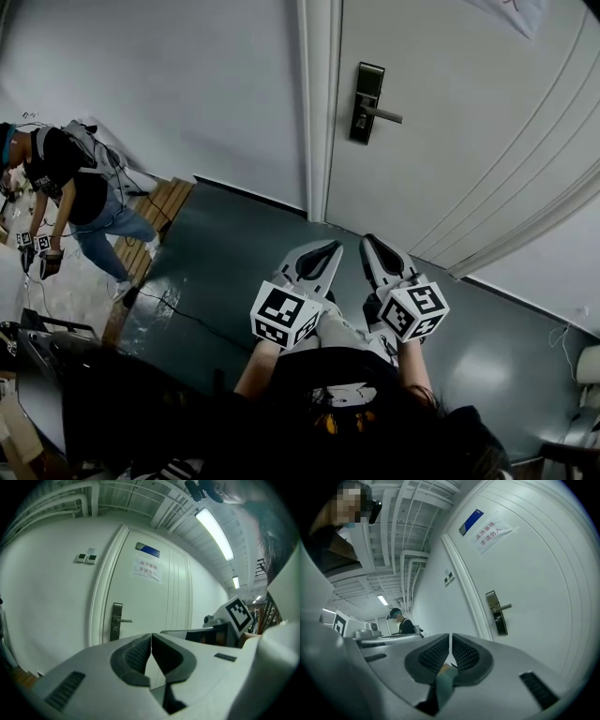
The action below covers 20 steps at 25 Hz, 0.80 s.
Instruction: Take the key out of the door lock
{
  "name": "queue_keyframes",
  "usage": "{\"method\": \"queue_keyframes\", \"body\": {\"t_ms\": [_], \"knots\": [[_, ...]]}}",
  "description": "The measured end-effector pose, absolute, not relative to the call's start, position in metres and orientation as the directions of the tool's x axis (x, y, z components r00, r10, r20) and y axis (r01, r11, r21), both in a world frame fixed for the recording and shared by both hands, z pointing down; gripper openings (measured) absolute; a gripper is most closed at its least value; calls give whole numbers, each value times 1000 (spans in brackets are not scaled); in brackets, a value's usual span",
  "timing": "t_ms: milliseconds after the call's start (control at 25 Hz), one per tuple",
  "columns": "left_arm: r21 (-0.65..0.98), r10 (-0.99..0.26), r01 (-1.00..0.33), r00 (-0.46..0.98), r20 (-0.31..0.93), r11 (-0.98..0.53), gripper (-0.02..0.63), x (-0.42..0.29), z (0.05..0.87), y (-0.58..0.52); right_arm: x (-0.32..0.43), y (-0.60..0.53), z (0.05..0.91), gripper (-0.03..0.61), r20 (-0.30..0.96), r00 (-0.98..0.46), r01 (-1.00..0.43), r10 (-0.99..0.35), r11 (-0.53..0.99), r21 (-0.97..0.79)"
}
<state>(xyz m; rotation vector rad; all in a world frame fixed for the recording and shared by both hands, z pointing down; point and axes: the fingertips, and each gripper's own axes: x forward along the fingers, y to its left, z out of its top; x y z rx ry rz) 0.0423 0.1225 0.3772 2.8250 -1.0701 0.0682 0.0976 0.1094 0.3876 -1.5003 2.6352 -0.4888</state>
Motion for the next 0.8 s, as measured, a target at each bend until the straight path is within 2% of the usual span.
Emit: {"method": "queue_keyframes", "body": {"t_ms": [480,800], "knots": [[116,-712,-724,689,134,-680,9,20,399,44,87,27,412,11,107,-569,-778,-815,492,-391],[114,-708,-718,696,124,-686,9,40,395,-41,108,-57,414,11,117,-562,-784,-819,482,-390]]}}
